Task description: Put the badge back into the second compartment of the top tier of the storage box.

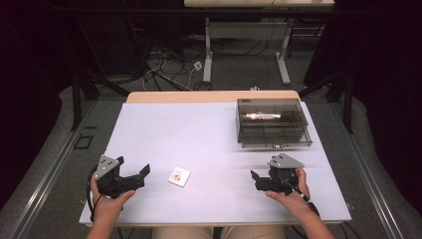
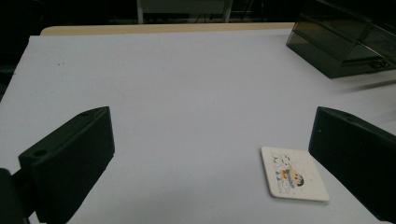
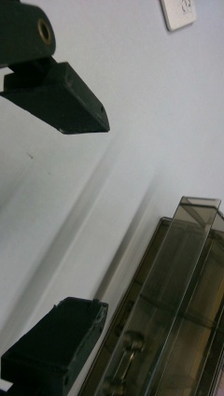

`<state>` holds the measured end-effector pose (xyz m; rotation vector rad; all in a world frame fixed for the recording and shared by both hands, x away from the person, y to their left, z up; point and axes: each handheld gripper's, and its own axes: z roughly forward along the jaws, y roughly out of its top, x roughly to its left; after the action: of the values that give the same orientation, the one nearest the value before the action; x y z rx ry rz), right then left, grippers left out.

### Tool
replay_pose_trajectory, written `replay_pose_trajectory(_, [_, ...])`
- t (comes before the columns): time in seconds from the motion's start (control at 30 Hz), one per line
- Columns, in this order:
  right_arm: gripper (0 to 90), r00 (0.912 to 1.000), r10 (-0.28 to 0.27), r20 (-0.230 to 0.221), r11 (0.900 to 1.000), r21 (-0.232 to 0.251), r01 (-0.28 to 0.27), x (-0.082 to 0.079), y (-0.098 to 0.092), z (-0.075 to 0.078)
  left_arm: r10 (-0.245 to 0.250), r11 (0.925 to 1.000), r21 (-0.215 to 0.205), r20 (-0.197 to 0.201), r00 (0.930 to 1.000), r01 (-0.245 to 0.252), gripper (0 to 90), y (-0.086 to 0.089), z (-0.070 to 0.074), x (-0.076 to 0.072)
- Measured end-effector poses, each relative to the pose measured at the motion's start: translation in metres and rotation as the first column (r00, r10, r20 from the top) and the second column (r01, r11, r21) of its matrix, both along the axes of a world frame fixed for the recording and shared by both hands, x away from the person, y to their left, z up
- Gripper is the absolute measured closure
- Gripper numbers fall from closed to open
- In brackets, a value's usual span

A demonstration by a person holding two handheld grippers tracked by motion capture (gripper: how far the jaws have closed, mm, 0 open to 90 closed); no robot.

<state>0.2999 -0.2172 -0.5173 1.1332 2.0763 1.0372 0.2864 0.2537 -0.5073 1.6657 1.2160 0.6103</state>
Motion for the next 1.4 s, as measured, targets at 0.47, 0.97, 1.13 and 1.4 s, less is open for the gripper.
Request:
replay_pose_trajectory(0.47, [13.5, 0.9932, 0.105, -0.05, 0.994, 0.015, -0.105, 0.01, 0.044, 0.006, 0.0, 1.0, -0.004, 0.0, 1.0, 0.0, 0.4, -0.001, -0.001, 0.001])
replay_pose_trajectory(0.97, [15.0, 0.9753, 0.215, -0.051, 0.977, 0.023, -0.214, 0.02, 0.084, 0.012, 0.0, 1.0, -0.005, -0.001, 1.0, 0.0, 0.4, -0.001, -0.001, 0.001])
replay_pose_trajectory(1.13, [15.1, 0.9721, 0.229, -0.05, 0.973, 0.032, -0.228, 0.023, 0.093, 0.014, -0.001, 1.0, -0.006, -0.002, 1.0, 0.001, 0.4, -0.001, -0.001, 0.001])
replay_pose_trajectory(1.4, [15.1, 0.9637, 0.26, -0.06, 0.966, 0.025, -0.259, 0.027, 0.107, 0.015, 0.0, 1.0, -0.006, -0.002, 1.0, 0.0, 0.4, -0.001, -0.001, 0.001])
